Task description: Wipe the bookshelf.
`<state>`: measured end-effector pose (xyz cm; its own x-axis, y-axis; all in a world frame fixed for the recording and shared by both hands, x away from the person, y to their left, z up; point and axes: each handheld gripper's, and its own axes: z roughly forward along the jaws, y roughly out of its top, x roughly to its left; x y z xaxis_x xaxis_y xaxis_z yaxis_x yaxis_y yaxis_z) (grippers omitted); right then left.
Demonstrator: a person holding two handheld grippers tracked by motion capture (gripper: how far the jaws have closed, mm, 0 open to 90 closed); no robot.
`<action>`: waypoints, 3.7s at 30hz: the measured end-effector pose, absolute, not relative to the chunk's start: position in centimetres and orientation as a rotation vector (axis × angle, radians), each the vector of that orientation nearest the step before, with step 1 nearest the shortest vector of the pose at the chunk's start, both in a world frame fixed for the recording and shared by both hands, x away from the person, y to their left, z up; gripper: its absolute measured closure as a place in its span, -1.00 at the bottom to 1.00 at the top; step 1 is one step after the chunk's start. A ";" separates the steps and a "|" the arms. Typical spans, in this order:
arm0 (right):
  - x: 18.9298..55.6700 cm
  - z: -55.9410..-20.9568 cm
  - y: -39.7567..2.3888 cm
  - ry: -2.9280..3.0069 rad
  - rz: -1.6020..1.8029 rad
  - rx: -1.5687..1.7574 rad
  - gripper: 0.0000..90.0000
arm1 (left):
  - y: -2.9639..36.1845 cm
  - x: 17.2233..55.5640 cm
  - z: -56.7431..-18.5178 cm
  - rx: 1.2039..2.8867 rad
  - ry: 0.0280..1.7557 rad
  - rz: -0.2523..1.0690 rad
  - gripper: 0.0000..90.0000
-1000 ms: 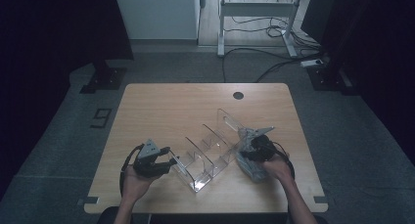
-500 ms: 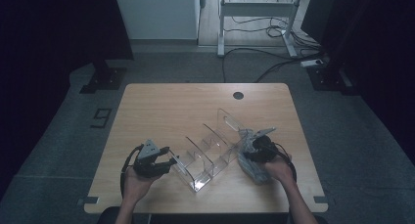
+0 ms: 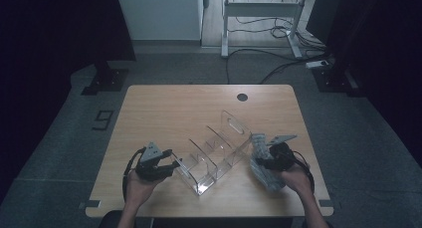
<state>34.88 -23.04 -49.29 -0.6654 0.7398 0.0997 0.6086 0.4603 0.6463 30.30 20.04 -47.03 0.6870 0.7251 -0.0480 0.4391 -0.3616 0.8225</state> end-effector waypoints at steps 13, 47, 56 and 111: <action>33.1 -48.0 -21.6 2.605 1.097 1.041 0.38 | 19.9 30.2 -47.0 2.015 0.895 0.409 0.00; 34.9 -50.9 -15.2 2.654 0.966 0.916 0.39 | 19.1 30.4 -46.9 2.022 0.902 0.417 0.01; 35.4 -52.1 -14.8 2.665 0.909 0.951 0.38 | 19.0 30.5 -47.0 2.010 0.915 0.422 0.00; 30.4 -48.8 -12.8 2.734 1.117 0.799 0.35 | 18.9 30.7 -47.0 2.007 0.930 0.437 0.00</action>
